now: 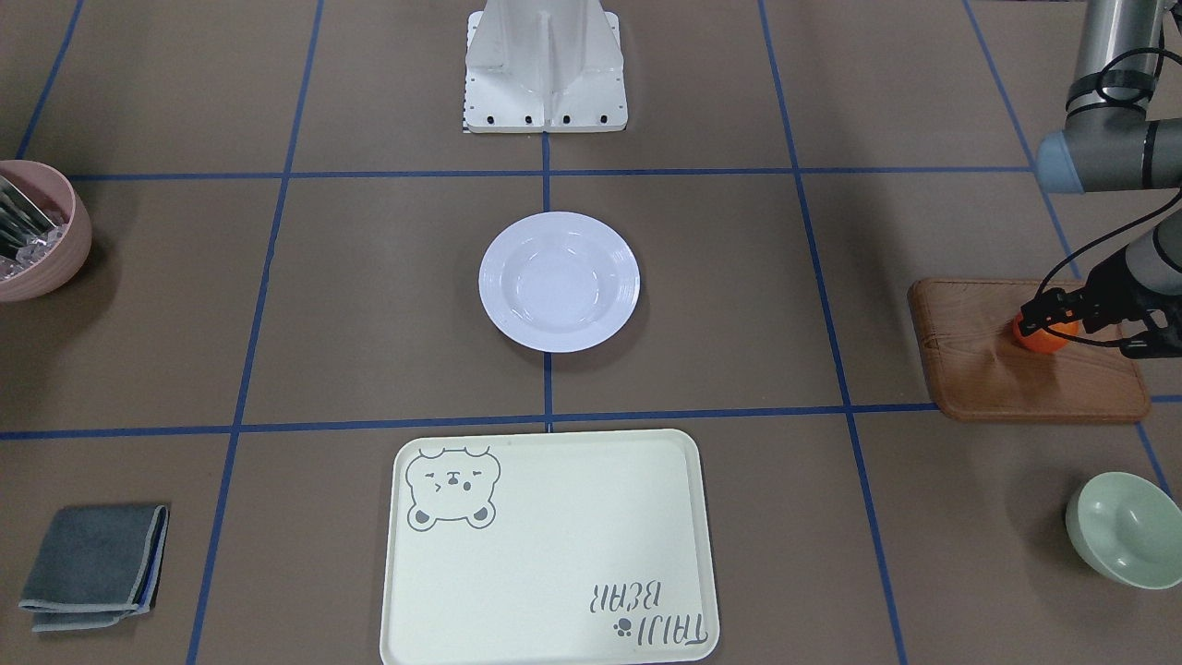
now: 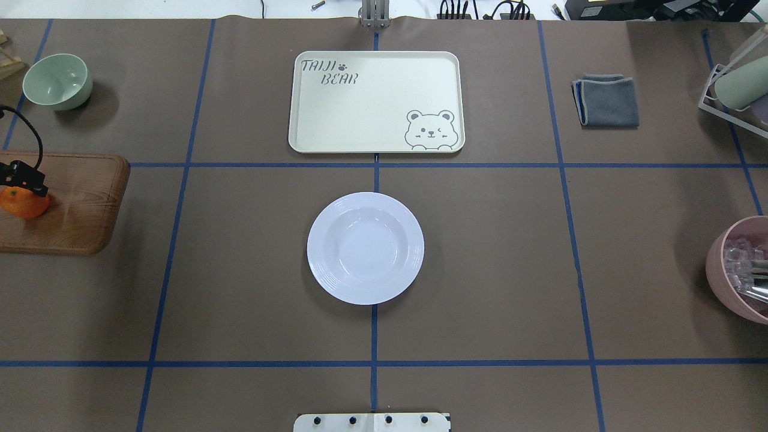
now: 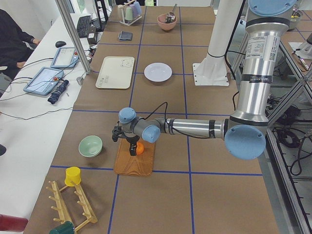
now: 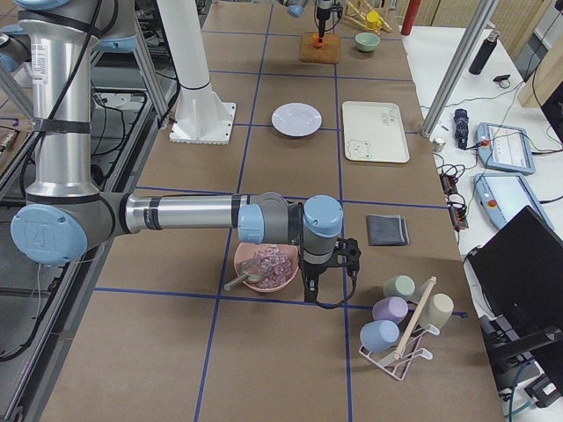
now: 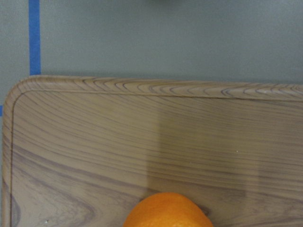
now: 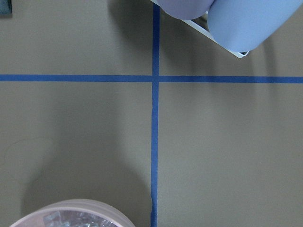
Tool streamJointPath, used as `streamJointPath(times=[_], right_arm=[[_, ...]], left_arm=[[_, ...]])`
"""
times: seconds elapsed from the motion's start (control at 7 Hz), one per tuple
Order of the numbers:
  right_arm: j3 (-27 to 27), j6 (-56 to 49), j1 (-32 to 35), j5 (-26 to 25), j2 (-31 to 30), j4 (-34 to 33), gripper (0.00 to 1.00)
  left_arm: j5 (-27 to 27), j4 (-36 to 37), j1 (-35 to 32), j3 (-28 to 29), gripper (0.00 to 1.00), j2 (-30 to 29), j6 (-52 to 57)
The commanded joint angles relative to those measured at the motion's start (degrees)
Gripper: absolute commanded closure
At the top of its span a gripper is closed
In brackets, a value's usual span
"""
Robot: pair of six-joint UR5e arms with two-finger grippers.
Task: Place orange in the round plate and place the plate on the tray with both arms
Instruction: 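Lower the left gripper onto the orange on the wooden board and grasp it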
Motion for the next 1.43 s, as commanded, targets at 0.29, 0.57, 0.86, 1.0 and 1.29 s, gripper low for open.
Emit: streamJointPath(times=[0.29, 0.57, 0.86, 1.0, 1.29], right_arm=[[-0.1, 0.0, 0.0, 0.0, 0.0, 0.0, 0.00], [-0.1, 0.0, 0.0, 0.0, 0.1, 0.0, 0.00], [-0.1, 0.1, 0.0, 0.2, 0.4, 0.0, 0.00], [-0.1, 0.1, 0.0, 0.5, 0.4, -0.1, 0.00], [0.3, 0.1, 0.0, 1.5, 0.3, 0.1, 0.00]], left_arm=[[-0.3, -0.1, 0.5, 0.9, 0.06, 0.1, 0.1], [-0.6, -0.1, 0.4, 0.1, 1.00, 0.1, 0.3], [-2.1, 1.2, 0.4, -4.9, 1.00, -0.3, 0.2], [-2.4, 2.3, 0.3, -4.8, 1.00, -4.5, -0.5], [-2.9, 22.6, 0.4, -5.1, 1.00, -20.9, -3.9]])
